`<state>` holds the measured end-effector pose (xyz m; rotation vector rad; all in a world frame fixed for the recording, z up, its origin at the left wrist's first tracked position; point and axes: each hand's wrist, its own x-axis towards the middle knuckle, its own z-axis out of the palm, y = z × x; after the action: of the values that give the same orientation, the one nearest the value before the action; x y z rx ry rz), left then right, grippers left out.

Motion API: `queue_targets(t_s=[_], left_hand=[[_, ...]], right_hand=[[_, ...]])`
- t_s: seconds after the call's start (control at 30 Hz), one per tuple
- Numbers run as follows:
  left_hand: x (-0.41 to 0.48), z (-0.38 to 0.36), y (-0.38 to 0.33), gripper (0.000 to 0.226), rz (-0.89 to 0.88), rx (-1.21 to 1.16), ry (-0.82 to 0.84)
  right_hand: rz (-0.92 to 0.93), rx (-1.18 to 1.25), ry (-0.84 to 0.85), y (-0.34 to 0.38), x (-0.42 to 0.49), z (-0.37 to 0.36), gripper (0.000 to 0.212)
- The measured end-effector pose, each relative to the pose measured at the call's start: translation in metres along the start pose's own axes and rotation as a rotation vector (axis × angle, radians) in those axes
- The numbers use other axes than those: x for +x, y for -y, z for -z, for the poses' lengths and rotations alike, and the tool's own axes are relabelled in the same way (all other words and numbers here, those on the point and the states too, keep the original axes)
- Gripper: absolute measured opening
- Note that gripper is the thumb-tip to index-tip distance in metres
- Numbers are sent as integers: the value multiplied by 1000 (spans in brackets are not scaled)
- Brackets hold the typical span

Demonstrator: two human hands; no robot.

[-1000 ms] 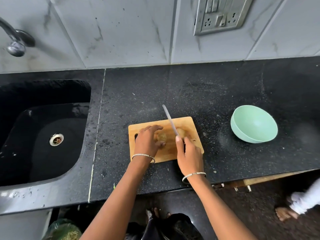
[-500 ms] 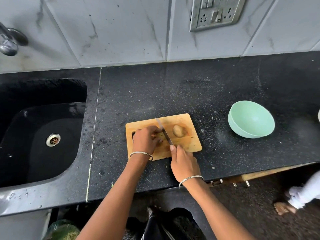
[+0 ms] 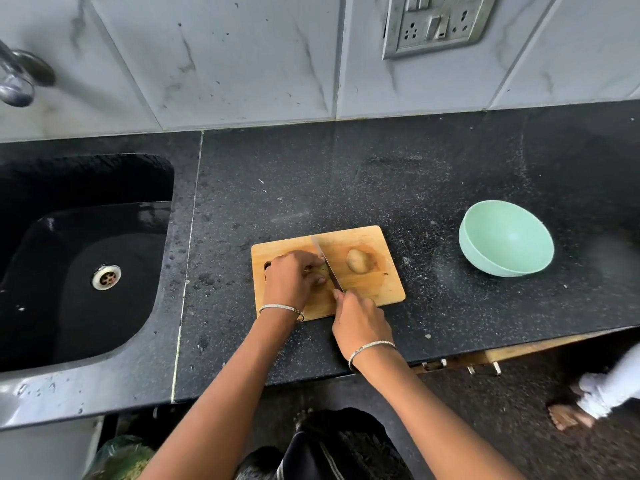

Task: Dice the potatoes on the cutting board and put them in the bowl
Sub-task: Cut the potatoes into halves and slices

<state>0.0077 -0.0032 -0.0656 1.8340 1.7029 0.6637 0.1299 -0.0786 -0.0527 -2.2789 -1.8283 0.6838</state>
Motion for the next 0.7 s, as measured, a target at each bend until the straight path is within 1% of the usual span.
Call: queue_targets(t_s=[0.1,0.17,0.27,0.3,0.4,0.43,0.53,0.7], left_hand=[[3,1,1,29,-5,41,7],[6,4,0,34,-28,96,34],[10,12,-7,48,-143,267,142],[13,15,-10,48,-180,336,194],[21,23,-19,31,-237,454,310],[24,25,-22,28,-252,468,329],[28,26,-25,27,-287,474,344],[27,22,-20,27,-284,414,317]], right_hand=[[-12,5,4,-5,-9,-1,45],[-16,-3,-5,-8,-14,-3,45],[-12,-9,-17,-9,-16,-3,44],[-7,-7,-19,-9,-16,-3,43],[-3,3,-1,-10,-17,-2,41],[-3,10,9,-11,-18,-1,40],[-3,13,29,-18,-29,2,39],[-12,-9,67,-35,-51,25,47]])
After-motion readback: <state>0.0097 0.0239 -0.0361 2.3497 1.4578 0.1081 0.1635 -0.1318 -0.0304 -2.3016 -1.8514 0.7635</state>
